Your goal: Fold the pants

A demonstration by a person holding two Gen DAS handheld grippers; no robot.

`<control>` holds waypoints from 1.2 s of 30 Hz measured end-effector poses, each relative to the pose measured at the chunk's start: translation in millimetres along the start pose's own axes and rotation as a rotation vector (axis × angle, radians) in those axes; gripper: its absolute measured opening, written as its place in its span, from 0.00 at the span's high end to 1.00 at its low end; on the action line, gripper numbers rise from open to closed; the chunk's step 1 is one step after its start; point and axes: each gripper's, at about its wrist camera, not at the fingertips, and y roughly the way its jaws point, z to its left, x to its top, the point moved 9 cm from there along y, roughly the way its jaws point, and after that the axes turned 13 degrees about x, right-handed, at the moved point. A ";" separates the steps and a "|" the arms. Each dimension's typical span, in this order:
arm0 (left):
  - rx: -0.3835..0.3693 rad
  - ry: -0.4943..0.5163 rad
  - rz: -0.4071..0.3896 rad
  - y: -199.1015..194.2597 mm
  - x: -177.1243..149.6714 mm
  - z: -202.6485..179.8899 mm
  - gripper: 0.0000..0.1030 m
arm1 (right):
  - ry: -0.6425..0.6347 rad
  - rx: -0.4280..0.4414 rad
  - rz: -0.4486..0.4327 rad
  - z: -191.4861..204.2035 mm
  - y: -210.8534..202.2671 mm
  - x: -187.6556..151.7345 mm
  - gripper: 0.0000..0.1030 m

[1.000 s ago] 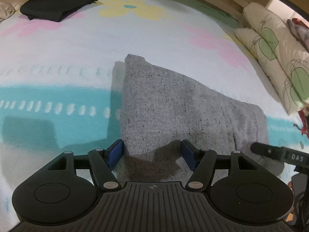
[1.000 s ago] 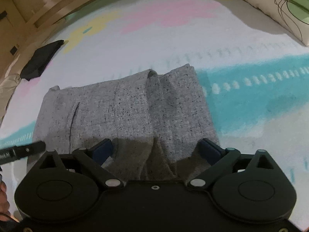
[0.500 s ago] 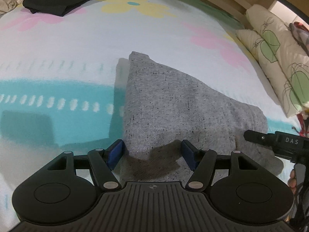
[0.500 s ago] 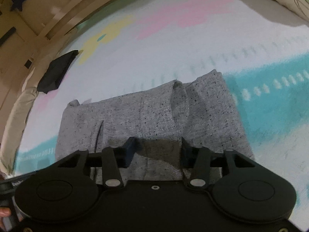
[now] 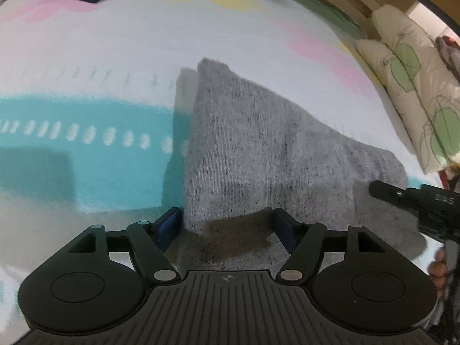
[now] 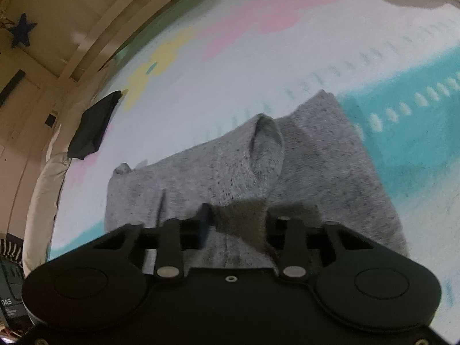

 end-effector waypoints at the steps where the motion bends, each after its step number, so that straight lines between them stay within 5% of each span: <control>1: 0.012 -0.012 -0.023 -5.1 2.8 1.8 0.34 | -0.015 -0.003 -0.006 6.0 -2.2 1.5 0.68; 9: 0.025 0.113 -0.238 -51.8 18.1 -28.4 0.34 | -0.041 0.109 -0.090 57.3 -59.5 23.7 0.74; 16: -0.002 0.243 -0.114 -22.2 -10.2 -63.7 0.34 | 0.044 -0.127 -0.020 -16.5 -43.1 14.7 0.74; 19: 0.050 0.336 -0.073 -5.1 -26.2 -63.5 0.32 | 0.050 -0.183 0.005 -33.8 -26.8 4.4 0.71; 23: 0.047 0.353 -0.123 -12.9 -28.7 -61.9 0.32 | -0.031 -0.213 -0.006 -16.5 -35.8 8.9 0.57; 30: 0.060 0.324 -0.181 -41.4 -35.3 -58.5 0.33 | -0.066 -0.262 -0.149 3.1 -65.3 19.3 0.42; 36: 0.068 0.366 -0.179 -40.0 -58.4 -63.9 0.30 | -0.188 -0.239 -0.103 28.4 -66.8 -10.0 0.30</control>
